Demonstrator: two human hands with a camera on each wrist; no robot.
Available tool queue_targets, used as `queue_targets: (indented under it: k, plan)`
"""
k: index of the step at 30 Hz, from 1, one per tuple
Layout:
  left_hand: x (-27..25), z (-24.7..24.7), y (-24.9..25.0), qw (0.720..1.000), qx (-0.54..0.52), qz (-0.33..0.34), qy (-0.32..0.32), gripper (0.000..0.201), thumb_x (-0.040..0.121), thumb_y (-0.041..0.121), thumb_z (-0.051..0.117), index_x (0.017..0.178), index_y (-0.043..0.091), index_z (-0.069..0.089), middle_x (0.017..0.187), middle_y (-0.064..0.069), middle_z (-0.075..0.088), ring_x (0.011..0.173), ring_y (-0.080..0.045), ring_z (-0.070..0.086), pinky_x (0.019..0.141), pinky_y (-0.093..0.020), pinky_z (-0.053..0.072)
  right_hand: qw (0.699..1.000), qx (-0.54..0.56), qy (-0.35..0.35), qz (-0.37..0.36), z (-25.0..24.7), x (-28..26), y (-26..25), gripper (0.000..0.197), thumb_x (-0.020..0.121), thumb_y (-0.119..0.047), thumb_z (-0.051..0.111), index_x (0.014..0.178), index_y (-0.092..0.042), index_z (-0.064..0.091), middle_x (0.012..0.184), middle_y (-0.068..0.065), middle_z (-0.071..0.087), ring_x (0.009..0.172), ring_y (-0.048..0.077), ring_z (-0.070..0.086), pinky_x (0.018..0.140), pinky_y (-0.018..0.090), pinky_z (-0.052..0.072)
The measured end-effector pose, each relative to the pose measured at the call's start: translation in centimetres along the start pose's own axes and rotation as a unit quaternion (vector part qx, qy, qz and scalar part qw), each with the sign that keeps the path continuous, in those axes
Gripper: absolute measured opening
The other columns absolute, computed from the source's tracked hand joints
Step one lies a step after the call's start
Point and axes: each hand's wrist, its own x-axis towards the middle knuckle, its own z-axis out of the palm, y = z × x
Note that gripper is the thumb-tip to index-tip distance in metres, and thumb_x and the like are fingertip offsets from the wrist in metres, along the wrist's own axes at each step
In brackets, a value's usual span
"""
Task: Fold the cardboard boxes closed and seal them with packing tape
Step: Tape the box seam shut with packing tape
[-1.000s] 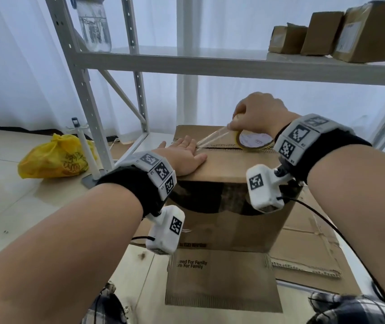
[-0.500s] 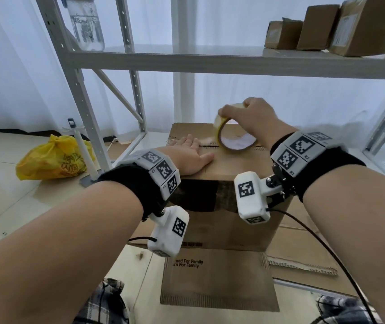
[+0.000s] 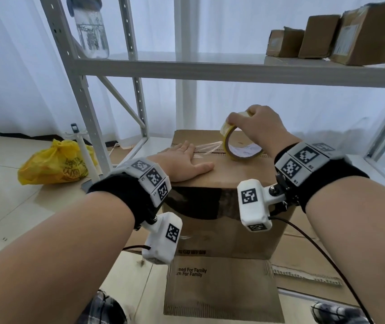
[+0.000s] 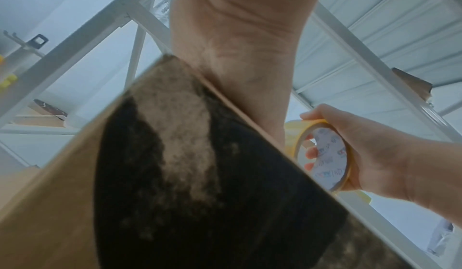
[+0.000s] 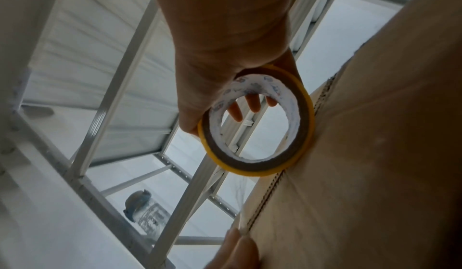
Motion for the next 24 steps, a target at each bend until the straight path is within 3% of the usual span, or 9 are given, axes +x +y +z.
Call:
queue_targets:
  k: [3, 9, 11, 15, 20, 24]
  plan:
    - [0.1, 0.3, -0.2, 1.0, 0.002, 0.0, 0.003, 0.093, 0.085, 0.077, 0.023, 0.153, 0.019, -0.003, 0.16, 0.001, -0.006, 0.147, -0.015, -0.003, 0.119, -0.037, 0.001, 0.999, 0.033, 0.033, -0.007, 0.2, -0.3, 0.4, 0.035, 0.076, -0.051, 0.061, 0.082, -0.017, 0.055, 0.076, -0.004, 0.051, 0.075, 0.018, 0.05, 0.069, 0.036, 0.042]
    - [0.3, 0.4, 0.0, 1.0, -0.008, -0.007, -0.007, 0.093, 0.084, 0.077, 0.023, 0.152, 0.02, -0.006, 0.16, 0.002, -0.01, 0.147, -0.014, -0.006, 0.119, -0.041, 0.0, 0.995, -0.006, 0.089, -0.053, 0.2, -0.1, -0.3, 0.044, 0.075, -0.052, 0.063, 0.108, -0.024, 0.055, 0.107, -0.002, 0.057, 0.098, 0.019, 0.052, 0.08, 0.036, 0.042]
    - [0.2, 0.4, -0.1, 1.0, -0.014, -0.007, -0.007, 0.093, 0.084, 0.077, 0.023, 0.152, 0.02, -0.006, 0.16, 0.002, -0.01, 0.147, -0.014, -0.006, 0.119, -0.042, 0.001, 0.995, -0.029, 0.078, -0.051, 0.0, 0.1, -0.2, 0.046, 0.076, -0.052, 0.063, 0.112, -0.023, 0.055, 0.108, -0.002, 0.056, 0.101, 0.02, 0.052, 0.082, 0.037, 0.044]
    - [0.2, 0.2, 0.1, 1.0, -0.007, -0.009, -0.008, 0.095, 0.084, 0.077, 0.024, 0.152, 0.018, -0.004, 0.16, 0.001, -0.007, 0.147, -0.015, -0.004, 0.119, -0.041, 0.002, 0.999, -0.028, 0.037, -0.014, -0.1, 0.3, 0.9, 0.038, 0.078, -0.051, 0.061, 0.103, -0.024, 0.054, 0.102, -0.002, 0.056, 0.097, 0.022, 0.054, 0.084, 0.039, 0.047]
    - [0.5, -0.3, 1.7, 0.995, 0.093, -0.031, -0.002, 0.099, 0.081, 0.081, 0.014, 0.153, 0.014, 0.002, 0.16, -0.003, 0.001, 0.147, -0.019, 0.004, 0.116, -0.048, -0.003, 1.0, -0.022, -0.001, -0.004, -0.4, 0.7, 1.2, 0.041, 0.077, -0.054, 0.06, 0.102, -0.022, 0.054, 0.1, 0.001, 0.056, 0.098, 0.025, 0.055, 0.088, 0.043, 0.049]
    - [1.1, 0.2, 3.1, 0.997, 0.07, -0.024, -0.015, 0.1, 0.082, 0.08, 0.011, 0.151, 0.01, -0.006, 0.159, -0.007, -0.009, 0.147, -0.018, -0.007, 0.117, -0.041, -0.011, 0.999, -0.036, -0.006, -0.009, -0.3, 0.9, 1.5, 0.044, 0.078, -0.054, 0.061, 0.106, -0.021, 0.053, 0.101, 0.0, 0.055, 0.098, 0.024, 0.054, 0.089, 0.042, 0.048]
